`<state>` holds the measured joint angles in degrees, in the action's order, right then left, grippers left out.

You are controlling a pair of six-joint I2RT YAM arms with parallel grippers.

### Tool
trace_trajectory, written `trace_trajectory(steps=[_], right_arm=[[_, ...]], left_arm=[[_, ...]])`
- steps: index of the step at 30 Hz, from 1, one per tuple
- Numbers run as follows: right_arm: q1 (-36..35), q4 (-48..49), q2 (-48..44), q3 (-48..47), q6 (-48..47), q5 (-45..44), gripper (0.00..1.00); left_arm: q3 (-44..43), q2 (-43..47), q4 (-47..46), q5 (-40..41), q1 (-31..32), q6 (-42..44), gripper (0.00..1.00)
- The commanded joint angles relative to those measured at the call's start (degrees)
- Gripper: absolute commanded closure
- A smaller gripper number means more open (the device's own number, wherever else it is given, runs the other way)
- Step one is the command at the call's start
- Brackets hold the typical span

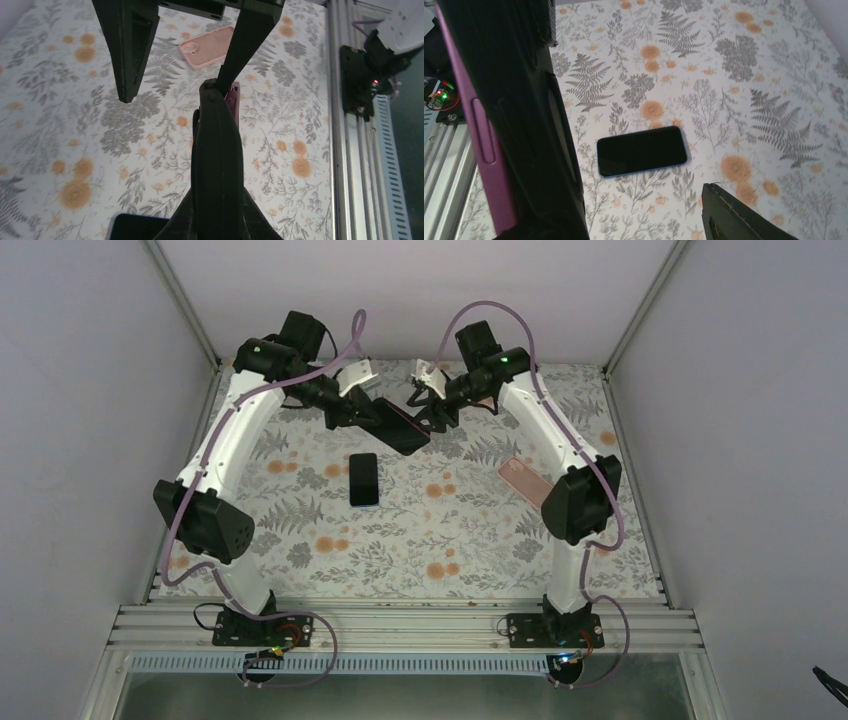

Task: Take the phone out of the phone case
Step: Remove the phone case from the phone.

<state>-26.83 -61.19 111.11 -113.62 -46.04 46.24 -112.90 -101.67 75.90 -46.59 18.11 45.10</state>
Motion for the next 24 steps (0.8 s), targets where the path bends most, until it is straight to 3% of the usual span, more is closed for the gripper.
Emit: trace_trajectory(steps=[1,5,10,12,16,24], right_arm=[[-11.5,-12.5,3.4,-3.7,-2.8,24.3,0.39],[-15.5,-12.6,1.5,-0.7,-4.1,23.1,0.39],[-17.9,-12.6,-0.8,0.5,-3.6,25.4,0.46],[-18.3,-12.6,-1.8,0.6,-3.3,25.9,0.53],[-18.4,-12.5,-4.0,1.3,-3.7,25.6,0.81],[-14.6,-12.0,-5.4,2.5,-4.0,24.4,0.97]], left_arm=[[-3.1,-1.1,-40.3,-1.8,0.7,-16.2,0.98],[-5.0,-1.2,-45.5,1.3,0.6,-19.0,0.98],[-4.0,-1.2,-49.3,-1.8,0.5,-19.5,0.98],[-2.1,-0.6,-51.6,-2.1,0.6,-19.7,0.98],[-1.2,-0.3,-52.6,-2.2,0.5,-19.7,0.98],[-2.5,-0.5,-45.0,-3.1,0.5,-16.9,0.98]])
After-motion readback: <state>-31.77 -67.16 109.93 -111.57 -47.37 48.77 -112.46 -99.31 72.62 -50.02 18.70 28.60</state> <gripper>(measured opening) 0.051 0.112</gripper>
